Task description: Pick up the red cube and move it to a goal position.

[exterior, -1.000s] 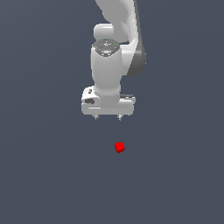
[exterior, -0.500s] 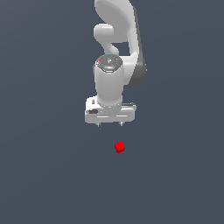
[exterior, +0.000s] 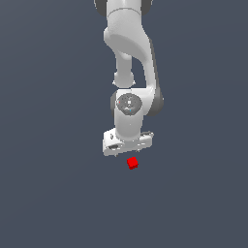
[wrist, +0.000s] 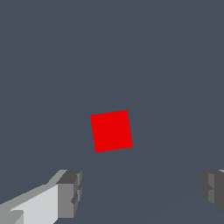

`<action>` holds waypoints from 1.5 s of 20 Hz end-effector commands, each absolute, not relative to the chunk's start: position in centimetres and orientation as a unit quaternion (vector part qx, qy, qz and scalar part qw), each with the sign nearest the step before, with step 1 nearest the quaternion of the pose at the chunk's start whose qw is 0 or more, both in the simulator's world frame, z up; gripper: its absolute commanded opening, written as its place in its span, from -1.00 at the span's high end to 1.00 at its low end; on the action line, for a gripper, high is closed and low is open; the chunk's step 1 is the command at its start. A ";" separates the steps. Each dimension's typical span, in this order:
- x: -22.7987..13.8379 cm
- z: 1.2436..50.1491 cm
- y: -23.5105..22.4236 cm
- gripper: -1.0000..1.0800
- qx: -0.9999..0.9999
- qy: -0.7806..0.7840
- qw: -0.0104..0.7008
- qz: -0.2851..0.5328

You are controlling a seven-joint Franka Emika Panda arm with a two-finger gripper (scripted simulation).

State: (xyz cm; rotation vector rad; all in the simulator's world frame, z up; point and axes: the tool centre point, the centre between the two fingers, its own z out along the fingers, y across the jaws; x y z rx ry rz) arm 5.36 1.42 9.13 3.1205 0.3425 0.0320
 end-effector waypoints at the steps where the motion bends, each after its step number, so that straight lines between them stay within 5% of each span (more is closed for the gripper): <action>1: 6.0 7.1 2.1 -0.92 0.992 0.129 0.000 0.008; 16: 7.5 2.0 4.0 -0.92 0.983 0.182 0.000 0.000; 17: 7.5 2.0 4.0 1.00 0.983 0.182 0.000 0.000; 30: 7.5 2.2 3.9 1.00 0.983 0.182 0.000 0.000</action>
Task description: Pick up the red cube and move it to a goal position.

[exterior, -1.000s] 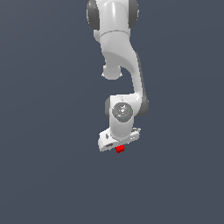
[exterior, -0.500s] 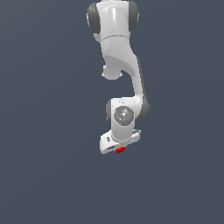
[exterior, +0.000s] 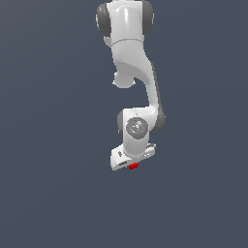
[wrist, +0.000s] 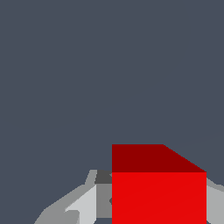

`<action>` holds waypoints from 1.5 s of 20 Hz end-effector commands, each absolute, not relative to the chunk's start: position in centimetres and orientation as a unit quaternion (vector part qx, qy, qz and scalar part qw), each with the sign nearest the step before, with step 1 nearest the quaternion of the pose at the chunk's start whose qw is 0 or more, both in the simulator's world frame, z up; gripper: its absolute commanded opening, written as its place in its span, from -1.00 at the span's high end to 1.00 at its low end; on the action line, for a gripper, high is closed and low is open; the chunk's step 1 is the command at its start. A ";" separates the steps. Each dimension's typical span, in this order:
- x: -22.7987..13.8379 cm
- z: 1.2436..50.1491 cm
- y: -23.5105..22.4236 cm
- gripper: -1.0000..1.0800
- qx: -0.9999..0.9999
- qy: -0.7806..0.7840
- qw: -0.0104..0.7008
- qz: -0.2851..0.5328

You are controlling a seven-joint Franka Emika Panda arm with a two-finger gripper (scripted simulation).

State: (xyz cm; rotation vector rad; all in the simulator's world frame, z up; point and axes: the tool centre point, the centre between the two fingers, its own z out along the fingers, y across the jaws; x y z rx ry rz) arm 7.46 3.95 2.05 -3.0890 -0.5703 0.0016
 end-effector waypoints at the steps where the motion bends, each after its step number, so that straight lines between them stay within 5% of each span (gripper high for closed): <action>1: 7.4 2.4 3.9 1.00 -0.983 -0.182 0.000 0.000; 11: 6.4 7.0 3.4 1.00 -0.983 -0.182 0.000 0.000; 30: 2.9 24.1 1.5 1.00 -0.983 -0.182 0.000 0.000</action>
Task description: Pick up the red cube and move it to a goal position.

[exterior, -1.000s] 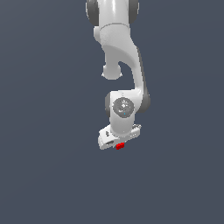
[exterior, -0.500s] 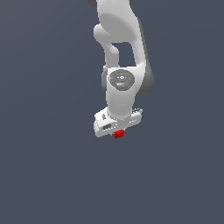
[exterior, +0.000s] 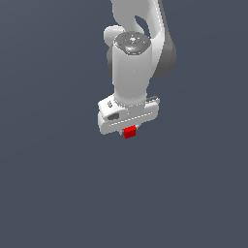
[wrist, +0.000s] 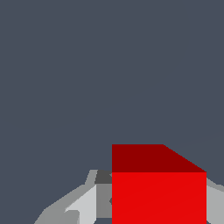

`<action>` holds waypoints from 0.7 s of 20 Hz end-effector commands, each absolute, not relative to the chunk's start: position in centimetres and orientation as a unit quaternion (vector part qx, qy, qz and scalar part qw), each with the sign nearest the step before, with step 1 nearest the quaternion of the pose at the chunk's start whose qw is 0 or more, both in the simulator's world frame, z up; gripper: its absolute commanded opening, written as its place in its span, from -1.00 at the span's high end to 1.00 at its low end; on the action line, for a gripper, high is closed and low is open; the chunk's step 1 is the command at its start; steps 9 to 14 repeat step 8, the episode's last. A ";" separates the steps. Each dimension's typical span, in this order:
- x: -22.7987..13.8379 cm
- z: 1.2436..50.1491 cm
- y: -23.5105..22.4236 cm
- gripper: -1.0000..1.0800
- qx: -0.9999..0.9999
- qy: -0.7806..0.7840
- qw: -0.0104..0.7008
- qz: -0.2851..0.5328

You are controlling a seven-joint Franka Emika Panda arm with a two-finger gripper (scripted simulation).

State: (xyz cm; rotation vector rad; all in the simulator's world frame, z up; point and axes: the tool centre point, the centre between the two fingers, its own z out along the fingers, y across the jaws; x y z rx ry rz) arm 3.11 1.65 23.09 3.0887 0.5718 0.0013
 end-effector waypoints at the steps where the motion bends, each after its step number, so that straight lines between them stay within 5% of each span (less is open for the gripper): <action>1: 2.8 24.6 1.5 1.00 0.983 0.182 0.000 0.000; 14: 2.6 26.3 1.3 1.00 0.983 0.182 0.000 0.000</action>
